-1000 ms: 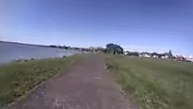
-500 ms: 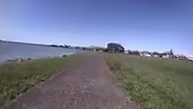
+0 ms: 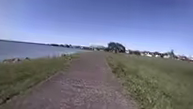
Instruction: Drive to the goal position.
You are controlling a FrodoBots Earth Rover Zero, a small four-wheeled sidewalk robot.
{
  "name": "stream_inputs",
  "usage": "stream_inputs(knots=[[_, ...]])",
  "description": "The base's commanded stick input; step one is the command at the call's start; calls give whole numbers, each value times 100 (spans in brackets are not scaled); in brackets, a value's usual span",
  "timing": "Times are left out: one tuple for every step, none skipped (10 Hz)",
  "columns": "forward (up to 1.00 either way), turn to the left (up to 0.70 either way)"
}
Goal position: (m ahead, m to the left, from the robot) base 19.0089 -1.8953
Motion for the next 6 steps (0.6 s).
stream_inputs(knots=[[70, 0], [70, 0], [70, 0], [70, 0], [70, 0], [70, 0]])
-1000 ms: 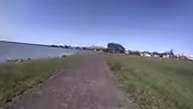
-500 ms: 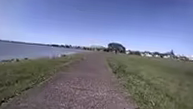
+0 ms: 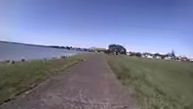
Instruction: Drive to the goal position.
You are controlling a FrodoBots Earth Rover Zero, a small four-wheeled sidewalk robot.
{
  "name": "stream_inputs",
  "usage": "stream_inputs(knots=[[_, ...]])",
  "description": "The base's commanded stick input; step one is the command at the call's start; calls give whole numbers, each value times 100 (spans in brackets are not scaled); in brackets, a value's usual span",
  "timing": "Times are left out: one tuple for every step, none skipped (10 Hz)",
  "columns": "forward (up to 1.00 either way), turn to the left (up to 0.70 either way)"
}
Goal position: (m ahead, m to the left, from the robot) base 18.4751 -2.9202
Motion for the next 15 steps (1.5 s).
stream_inputs(knots=[[70, 0], [70, 0], [70, 0], [70, 0], [70, 0], [70, 0], [70, 0], [70, 0], [70, 0], [70, 0], [70, 0], [70, 0], [70, 0], [70, 0], [70, 0]])
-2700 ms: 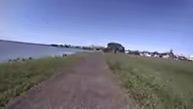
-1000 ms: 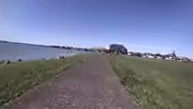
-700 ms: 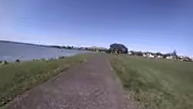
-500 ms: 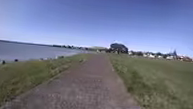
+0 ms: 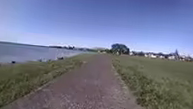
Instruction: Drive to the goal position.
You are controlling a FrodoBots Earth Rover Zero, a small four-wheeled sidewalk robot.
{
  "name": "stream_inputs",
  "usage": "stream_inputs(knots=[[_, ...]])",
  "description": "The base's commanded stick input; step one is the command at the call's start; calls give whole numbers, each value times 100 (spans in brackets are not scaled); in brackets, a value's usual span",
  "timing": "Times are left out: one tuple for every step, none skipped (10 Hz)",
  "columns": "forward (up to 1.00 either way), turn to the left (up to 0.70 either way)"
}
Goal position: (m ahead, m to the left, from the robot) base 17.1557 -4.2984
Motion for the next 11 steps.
stream_inputs(knots=[[70, 0], [70, 0], [70, -13], [70, -23], [70, -5], [70, 0], [70, 0], [70, 0], [70, 0], [70, 0], [70, 0]])
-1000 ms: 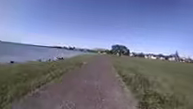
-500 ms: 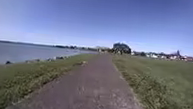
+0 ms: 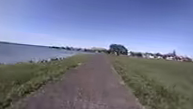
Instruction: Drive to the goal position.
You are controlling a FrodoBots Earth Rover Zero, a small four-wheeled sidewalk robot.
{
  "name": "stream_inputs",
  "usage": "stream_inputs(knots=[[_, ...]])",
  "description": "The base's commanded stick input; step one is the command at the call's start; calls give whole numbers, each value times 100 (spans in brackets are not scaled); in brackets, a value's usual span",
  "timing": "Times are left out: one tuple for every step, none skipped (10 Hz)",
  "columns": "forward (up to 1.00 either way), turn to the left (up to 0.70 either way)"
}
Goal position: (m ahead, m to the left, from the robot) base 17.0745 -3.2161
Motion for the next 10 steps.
stream_inputs(knots=[[70, 0], [70, 0], [70, 0], [70, 0], [70, 0], [70, 0], [70, 0], [70, 0], [70, 0], [70, 0]])
